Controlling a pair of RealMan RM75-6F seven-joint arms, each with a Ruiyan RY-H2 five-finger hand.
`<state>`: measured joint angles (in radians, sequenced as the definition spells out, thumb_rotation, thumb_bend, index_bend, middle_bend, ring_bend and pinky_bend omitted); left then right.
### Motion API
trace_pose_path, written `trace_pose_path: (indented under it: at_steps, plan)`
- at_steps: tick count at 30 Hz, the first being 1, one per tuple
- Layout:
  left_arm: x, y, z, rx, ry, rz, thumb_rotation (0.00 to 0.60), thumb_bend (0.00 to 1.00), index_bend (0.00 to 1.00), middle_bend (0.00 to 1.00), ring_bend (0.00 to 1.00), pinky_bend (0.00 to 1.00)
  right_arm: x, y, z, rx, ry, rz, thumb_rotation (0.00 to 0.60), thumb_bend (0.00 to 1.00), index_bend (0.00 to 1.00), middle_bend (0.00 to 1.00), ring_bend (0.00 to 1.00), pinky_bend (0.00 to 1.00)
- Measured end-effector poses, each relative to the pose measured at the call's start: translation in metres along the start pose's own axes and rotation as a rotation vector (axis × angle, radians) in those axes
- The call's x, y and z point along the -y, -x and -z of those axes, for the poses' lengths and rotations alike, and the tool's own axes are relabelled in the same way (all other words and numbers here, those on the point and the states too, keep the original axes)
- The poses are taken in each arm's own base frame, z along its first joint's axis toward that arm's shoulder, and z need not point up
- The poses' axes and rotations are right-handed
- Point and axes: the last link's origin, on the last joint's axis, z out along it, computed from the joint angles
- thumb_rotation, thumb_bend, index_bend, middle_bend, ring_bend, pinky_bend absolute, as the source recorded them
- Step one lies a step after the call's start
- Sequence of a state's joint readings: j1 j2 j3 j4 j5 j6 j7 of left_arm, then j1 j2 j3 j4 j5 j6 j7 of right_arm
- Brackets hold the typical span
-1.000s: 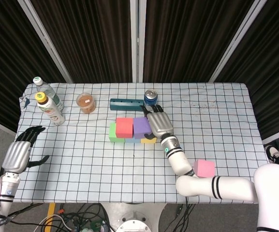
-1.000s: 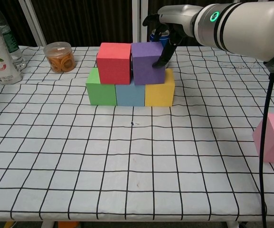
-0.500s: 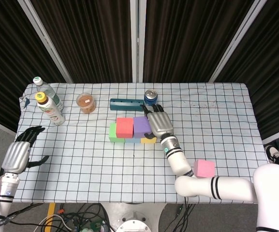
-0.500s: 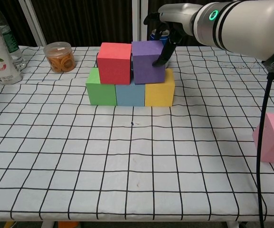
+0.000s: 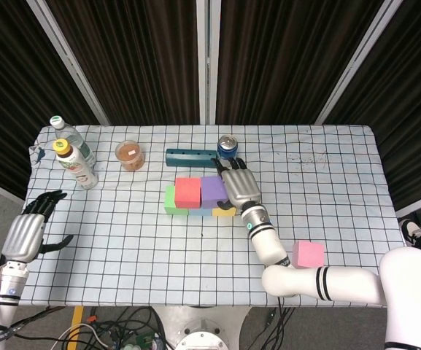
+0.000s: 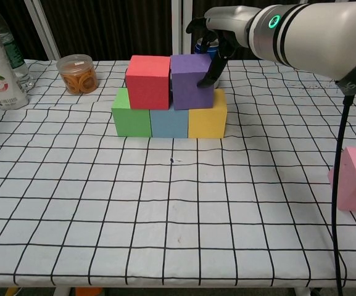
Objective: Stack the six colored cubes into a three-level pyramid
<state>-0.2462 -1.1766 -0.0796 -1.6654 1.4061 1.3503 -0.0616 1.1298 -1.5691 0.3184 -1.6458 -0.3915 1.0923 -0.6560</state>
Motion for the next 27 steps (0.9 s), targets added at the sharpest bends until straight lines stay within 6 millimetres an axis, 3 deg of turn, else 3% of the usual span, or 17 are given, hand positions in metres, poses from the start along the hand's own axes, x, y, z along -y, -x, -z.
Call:
trace_pose_path:
  at_steps: [27]
  plan:
    - [0.001,-0.001,0.001,-0.007,-0.004,-0.002,0.600,0.17,0.15,0.11,0.08,0.17,-0.002,-0.003,0.011,0.004,-0.026,-0.008,0.600,0.11,0.00,0.16,0.00,0.00]
